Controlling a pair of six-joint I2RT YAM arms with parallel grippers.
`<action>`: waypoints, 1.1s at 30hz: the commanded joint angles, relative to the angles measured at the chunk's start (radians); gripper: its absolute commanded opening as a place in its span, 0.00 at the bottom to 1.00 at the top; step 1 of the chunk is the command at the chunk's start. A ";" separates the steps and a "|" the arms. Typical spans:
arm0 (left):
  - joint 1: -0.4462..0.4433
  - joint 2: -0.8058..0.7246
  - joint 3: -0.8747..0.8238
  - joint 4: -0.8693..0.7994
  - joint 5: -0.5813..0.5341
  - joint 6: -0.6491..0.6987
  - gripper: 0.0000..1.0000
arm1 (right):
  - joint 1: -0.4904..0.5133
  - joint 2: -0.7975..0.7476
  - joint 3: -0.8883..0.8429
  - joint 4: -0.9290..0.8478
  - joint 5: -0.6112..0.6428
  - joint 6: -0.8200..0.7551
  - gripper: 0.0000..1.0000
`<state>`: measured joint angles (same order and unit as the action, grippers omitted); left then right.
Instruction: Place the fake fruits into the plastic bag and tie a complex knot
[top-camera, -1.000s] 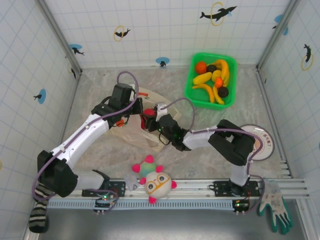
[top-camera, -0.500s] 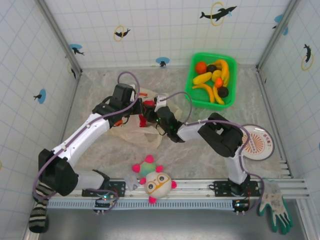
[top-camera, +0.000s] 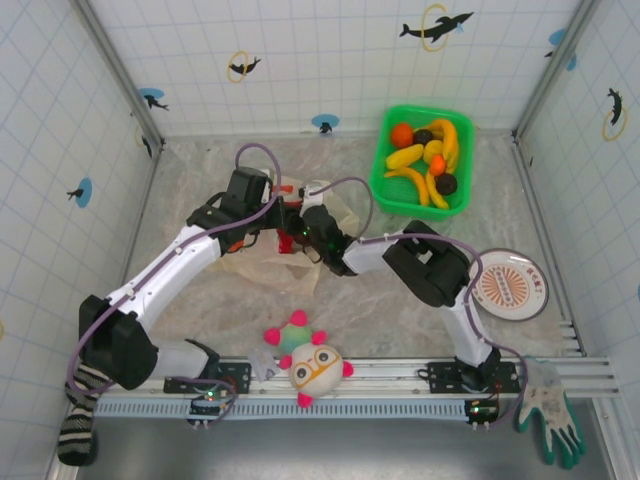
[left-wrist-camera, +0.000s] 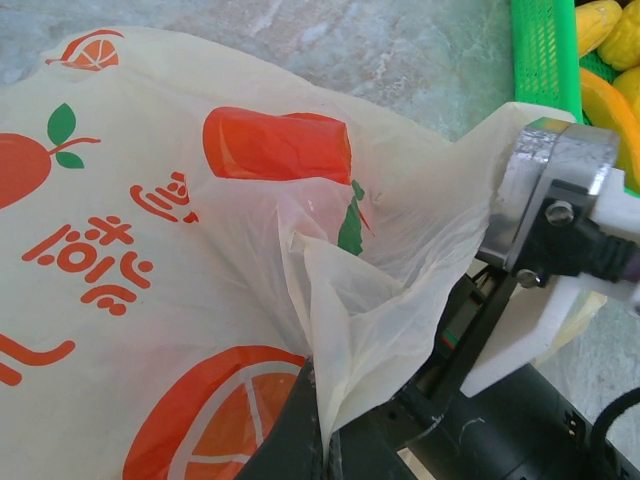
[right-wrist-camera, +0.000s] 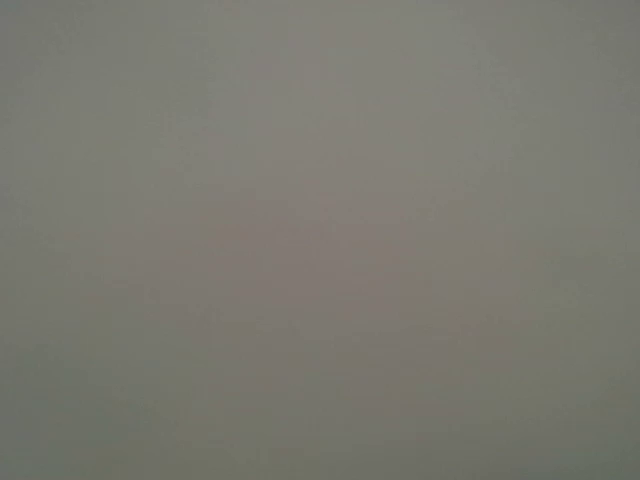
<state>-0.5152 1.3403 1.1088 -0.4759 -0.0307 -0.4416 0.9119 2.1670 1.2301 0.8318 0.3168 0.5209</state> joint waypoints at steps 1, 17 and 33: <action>0.009 0.011 0.006 -0.023 -0.023 0.019 0.00 | -0.008 0.020 0.056 -0.014 0.009 -0.002 0.75; 0.009 0.005 -0.002 -0.023 -0.037 0.020 0.00 | -0.001 -0.065 -0.030 0.018 0.022 -0.024 0.82; 0.009 0.000 -0.007 -0.023 -0.047 0.021 0.00 | 0.020 -0.262 -0.211 0.015 -0.007 0.077 0.87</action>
<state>-0.5148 1.3445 1.1076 -0.4789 -0.0624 -0.4416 0.9241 1.9862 1.0458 0.8299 0.3107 0.5465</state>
